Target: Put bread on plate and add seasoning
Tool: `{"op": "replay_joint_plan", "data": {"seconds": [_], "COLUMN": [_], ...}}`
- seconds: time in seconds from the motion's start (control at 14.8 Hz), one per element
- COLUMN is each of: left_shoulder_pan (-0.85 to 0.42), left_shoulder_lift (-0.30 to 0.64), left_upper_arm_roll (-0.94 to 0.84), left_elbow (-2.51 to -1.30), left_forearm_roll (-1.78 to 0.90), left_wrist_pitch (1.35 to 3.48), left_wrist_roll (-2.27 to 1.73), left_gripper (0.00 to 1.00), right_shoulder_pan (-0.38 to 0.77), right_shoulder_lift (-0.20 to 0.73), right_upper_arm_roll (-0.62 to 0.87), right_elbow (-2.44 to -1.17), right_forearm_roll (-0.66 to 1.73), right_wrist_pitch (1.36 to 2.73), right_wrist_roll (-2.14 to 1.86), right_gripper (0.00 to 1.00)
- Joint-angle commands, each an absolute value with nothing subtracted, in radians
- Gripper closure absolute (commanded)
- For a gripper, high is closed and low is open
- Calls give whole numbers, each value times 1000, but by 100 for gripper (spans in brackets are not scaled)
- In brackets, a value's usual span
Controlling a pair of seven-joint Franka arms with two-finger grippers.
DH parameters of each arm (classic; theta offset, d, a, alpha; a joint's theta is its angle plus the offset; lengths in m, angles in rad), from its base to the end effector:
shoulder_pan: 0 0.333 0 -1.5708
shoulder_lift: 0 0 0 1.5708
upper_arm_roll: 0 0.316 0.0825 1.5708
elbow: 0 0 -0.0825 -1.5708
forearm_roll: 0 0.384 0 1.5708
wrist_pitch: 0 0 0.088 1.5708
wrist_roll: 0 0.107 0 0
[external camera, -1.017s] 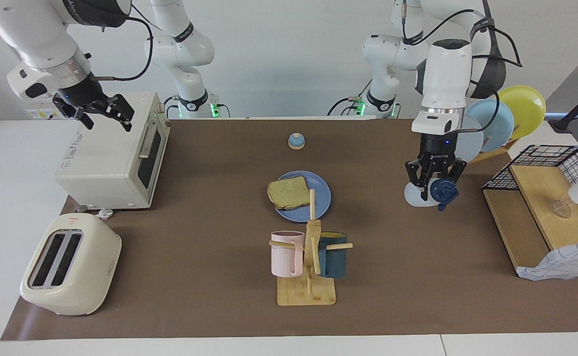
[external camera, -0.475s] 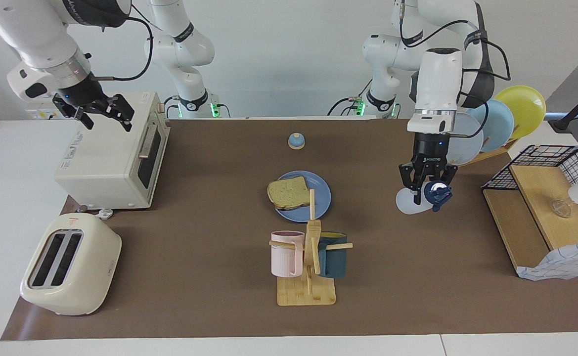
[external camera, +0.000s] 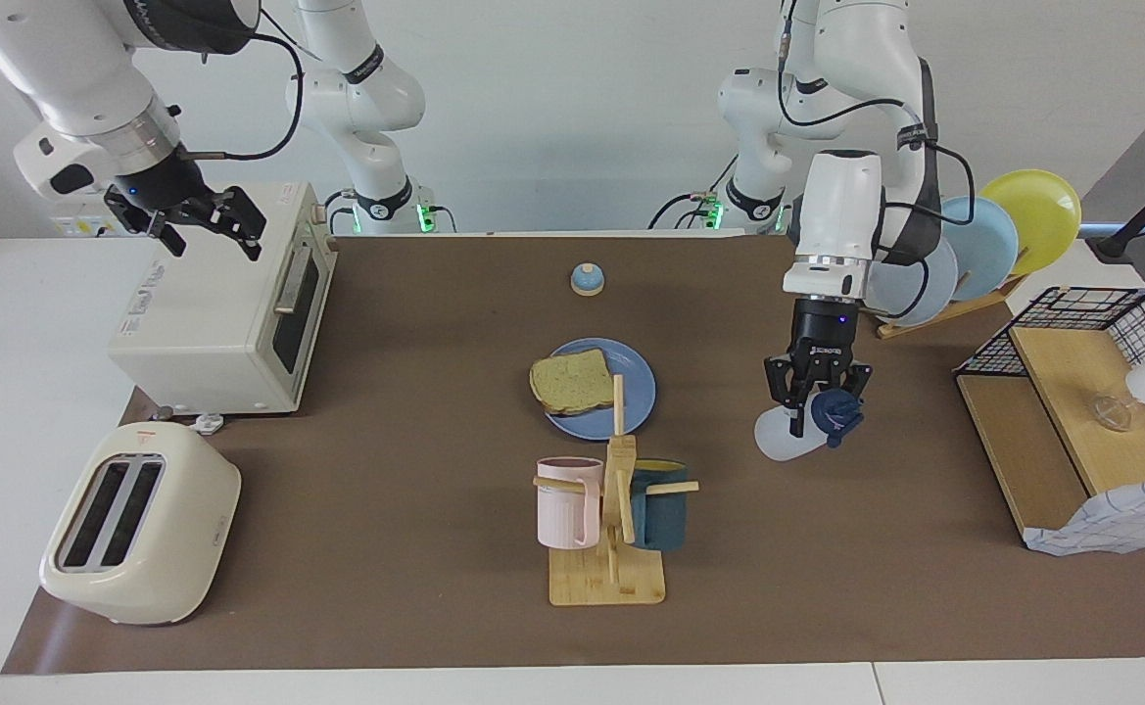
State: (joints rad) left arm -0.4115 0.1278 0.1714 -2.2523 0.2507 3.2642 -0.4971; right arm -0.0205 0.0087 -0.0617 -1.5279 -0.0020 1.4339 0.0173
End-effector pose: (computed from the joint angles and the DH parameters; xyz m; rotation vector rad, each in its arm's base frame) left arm 0.5596 -0.1653 0.4135 2.6620 -0.0238 1.2160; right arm 0.5409 -0.0446 0.6284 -3.1327 0.1563 0.1612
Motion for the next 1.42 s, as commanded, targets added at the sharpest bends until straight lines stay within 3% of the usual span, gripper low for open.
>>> {"op": "replay_joint_plan", "data": {"seconds": [0.0,0.34,1.36], "left_shoulder_pan": [-402,-396,-385], "left_shoulder_lift": [140,149,313], "left_upper_arm_roll": [172,175,193], "left_elbow": [-2290,-2321,-2281], "left_forearm_roll": [241,249,245], "left_wrist_pitch": [3353,3428,3499], "left_wrist_roll": [-483,-424,-394], "left_gripper": [88,88,86], "right_shoulder_pan": [-31,-31,-31], "right_shoulder_lift": [-12,-12,-12], "right_upper_arm_roll": [-54,-54,-54], "right_elbow": [-1557,-1557,-1557], "right_forearm_roll": [-6,-8,-8], "right_wrist_pitch": [1453,1454,1453], "right_wrist_roll": [-2,-2,-2], "right_gripper": [0,0,0]}}
